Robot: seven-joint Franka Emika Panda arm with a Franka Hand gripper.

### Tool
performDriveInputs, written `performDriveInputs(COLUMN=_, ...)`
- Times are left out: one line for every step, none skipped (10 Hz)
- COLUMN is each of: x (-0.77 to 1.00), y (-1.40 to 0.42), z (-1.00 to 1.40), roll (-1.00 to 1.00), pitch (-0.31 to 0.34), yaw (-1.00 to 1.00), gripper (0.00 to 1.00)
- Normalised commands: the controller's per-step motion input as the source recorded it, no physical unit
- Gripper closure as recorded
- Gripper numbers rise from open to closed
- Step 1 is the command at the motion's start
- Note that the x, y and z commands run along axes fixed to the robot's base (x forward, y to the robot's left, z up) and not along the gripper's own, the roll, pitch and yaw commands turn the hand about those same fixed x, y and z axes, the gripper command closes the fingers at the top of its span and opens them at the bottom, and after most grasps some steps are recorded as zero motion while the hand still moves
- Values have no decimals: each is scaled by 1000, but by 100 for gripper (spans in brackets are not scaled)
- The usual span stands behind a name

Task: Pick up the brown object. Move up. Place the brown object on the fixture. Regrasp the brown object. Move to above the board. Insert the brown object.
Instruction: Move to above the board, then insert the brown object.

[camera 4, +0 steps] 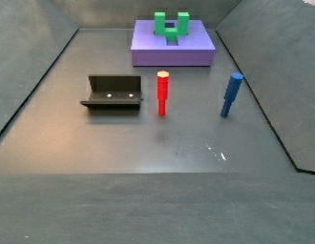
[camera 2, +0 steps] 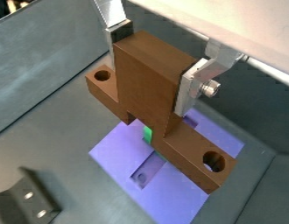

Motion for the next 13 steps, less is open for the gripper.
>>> performDriveInputs(x=-50, y=6, z=0, roll=-382, pitch=-28, yaw=-14, gripper=100)
performDriveInputs(x=-30, y=1, z=-4, roll=-217, pitch=-19, yaw=-8, gripper=100)
performDriveInputs(x=0, y=0, z=0, roll=0, pitch=-6, yaw=-29, gripper=100)
performDriveInputs(x=0, y=-29, z=0, roll=-67, pitch=-43, yaw=-491, gripper=100)
performDriveInputs(x=6, y=-26, z=-6, roll=-123, pitch=0, yaw=-1000, gripper=100)
performDriveInputs(x=0, y=-37, z=0, roll=-133, pitch=-20, yaw=-1000, gripper=100)
performDriveInputs(x=0, y=-46, z=0, roll=-160, pitch=-71, yaw=-994, gripper=100)
performDriveInputs(x=0, y=-40, z=0, roll=-204, pitch=-106, yaw=-954, gripper=100)
performDriveInputs(x=0, y=-43, z=0, roll=-221, pitch=-146, yaw=-931, gripper=100)
performDriveInputs(x=0, y=-29, z=0, roll=-244, pitch=-149, yaw=-894, gripper=100)
performDriveInputs(x=134, y=0, z=0, roll=-283, pitch=-96, yaw=-814, gripper=100)
performDriveInputs(x=0, y=0, z=0, roll=-277, pitch=-137, yaw=-791, gripper=100)
performDriveInputs(x=0, y=0, z=0, roll=-257, pitch=-143, yaw=-800, gripper=100)
